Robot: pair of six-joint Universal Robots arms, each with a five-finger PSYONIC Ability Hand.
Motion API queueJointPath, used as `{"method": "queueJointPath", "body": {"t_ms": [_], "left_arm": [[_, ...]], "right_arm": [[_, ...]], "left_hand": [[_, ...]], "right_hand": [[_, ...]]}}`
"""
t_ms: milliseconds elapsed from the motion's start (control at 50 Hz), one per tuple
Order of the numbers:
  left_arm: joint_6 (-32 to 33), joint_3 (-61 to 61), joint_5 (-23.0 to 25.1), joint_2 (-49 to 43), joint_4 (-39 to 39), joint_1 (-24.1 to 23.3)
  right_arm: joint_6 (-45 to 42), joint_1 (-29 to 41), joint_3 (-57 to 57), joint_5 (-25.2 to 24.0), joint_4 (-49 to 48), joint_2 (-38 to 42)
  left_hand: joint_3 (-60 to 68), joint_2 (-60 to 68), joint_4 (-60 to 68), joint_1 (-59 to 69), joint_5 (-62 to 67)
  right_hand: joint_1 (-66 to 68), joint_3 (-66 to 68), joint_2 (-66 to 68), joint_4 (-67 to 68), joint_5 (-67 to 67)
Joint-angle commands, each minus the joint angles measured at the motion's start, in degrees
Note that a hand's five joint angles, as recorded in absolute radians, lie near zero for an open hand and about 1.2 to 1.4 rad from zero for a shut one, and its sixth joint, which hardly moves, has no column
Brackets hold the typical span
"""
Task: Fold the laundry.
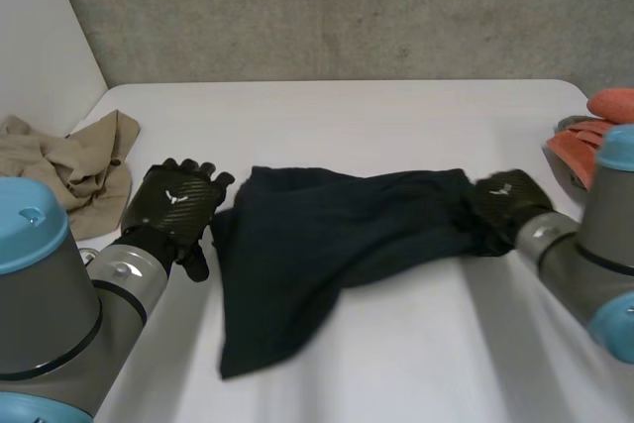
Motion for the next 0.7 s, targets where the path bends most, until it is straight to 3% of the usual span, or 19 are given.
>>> {"method": "queueJointPath", "body": {"t_ms": [20, 140, 260, 300, 420, 460, 520, 580, 600, 680, 700], "left_arm": [[-0.2, 0.31, -0.95, 0.07, -0.14, 1.42], [-0.29, 0.66, -0.68, 0.34, 0.39, 2.04], [-0.37, 1.1, -1.12, 0.43, 0.56, 1.51], [-0.46, 1.02, -1.12, 0.6, 0.48, 1.42], [-1.17, 0.58, -1.48, 1.39, 0.65, 1.33], [-1.43, 0.58, -1.65, 1.39, 0.56, 1.33], [-1.43, 0.58, -1.74, 1.39, 0.48, 1.16], [-1.43, 0.93, -1.74, 1.39, 0.65, 0.98], [-1.43, 1.02, -1.83, 1.39, 0.65, 0.89], [-1.43, 3.12, -1.74, 1.13, 1.0, 0.37], [-1.52, 4.34, -1.83, 0.87, 0.83, 0.02]], "right_arm": [[-11.12, -12.13, 6.61, -0.04, -0.38, -3.83], [-14.74, -12.33, 4.51, -0.22, -3.1, -6.29], [-13.42, -0.48, 2.75, -2.76, -10.74, -8.49], [-13.77, 3.04, 3.53, -5.22, -13.72, -8.85], [-17.72, 16.58, 10.74, -20.33, -23.05, -7.01], [-19.64, 19.48, 12.06, -23.23, -22.19, -3.07], [-23.16, 20.72, 11.63, -23.16, -19.03, -0.68], [-23.71, 20.2, 9.87, -22.99, -16.64, -1.46], [-22.83, 19.76, 9.43, -22.72, -16.73, -1.99], [-11.6, 16.08, 6.8, -21.05, -16.47, -4.71], [-4.52, 14.33, 6.01, -20.88, -15.85, -7.06]], "left_hand": [[-2.28, -2.02, -1.7, -0.68, -2.82], [-2.28, -2.02, -1.7, -0.68, -2.82], [-2.28, -2.02, -1.7, -0.68, -2.82], [-2.28, -2.02, -1.7, -0.68, -2.82], [-2.28, -2.02, -1.7, -0.68, -2.82], [-2.28, -2.02, -1.7, -0.68, -2.82], [-2.28, -2.02, -1.7, -0.68, -2.82], [-2.28, -2.02, -1.7, -0.68, -2.82], [-2.28, -2.02, -1.7, -0.68, -2.82], [-2.28, -2.02, -1.7, -0.68, -2.82], [-2.28, -2.02, -1.7, -0.68, -2.82]], "right_hand": [[14.48, 12.11, 12.62, 11.21, 13.62], [14.48, 12.11, 12.62, 11.21, 13.62], [14.48, 12.11, 12.62, 11.21, 13.62], [14.48, 12.11, 12.62, 11.21, 13.62], [14.48, 12.11, 12.62, 11.21, 13.62], [14.48, 12.11, 12.62, 11.21, 13.62], [14.48, 12.11, 12.62, 11.21, 13.62], [-43.06, -45.43, -44.92, -46.32, -43.92], [-53.9, -56.26, -55.76, -57.16, -54.76], [-55.52, -57.89, -57.38, -58.79, -56.38], [-55.52, -57.89, -57.38, -58.79, -56.38]]}}
